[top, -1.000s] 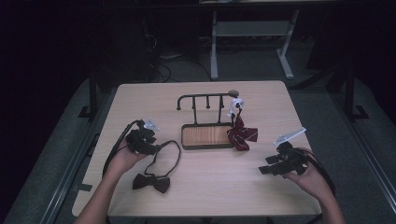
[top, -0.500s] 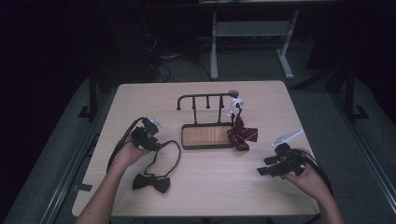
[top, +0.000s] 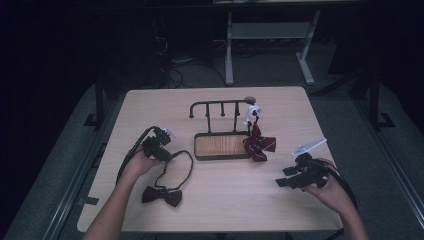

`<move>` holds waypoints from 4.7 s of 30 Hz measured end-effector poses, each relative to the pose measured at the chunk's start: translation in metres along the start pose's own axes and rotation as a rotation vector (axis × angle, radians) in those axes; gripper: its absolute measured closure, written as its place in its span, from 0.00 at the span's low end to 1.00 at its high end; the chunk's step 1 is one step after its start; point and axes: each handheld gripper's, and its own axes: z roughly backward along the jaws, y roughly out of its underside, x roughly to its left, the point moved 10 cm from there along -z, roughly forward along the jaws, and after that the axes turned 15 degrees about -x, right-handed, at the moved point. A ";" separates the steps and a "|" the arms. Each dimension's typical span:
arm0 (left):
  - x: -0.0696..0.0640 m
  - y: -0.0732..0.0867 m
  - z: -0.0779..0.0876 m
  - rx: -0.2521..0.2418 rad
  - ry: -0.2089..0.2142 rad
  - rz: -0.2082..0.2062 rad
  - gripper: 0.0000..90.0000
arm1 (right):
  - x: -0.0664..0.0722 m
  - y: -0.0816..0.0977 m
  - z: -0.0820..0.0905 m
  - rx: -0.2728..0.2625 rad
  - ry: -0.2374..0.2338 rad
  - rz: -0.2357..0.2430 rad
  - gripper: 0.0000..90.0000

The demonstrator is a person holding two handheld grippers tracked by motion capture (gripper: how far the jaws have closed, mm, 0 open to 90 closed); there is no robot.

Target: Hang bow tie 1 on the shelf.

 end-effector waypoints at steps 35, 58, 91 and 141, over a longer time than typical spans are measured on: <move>-0.016 -0.021 0.042 -0.061 0.066 -0.070 0.99 | -0.007 0.003 0.001 -0.028 -0.011 -0.045 0.45; -0.035 -0.039 0.071 -0.083 0.104 -0.153 0.99 | -0.012 0.005 0.001 -0.040 -0.017 -0.062 0.45; -0.046 -0.066 0.108 -0.127 0.132 -0.194 1.00 | -0.013 0.005 0.003 -0.047 -0.018 -0.061 0.45; -0.045 -0.106 0.131 -0.172 0.142 -0.218 1.00 | -0.017 0.005 0.007 -0.067 -0.029 -0.076 0.45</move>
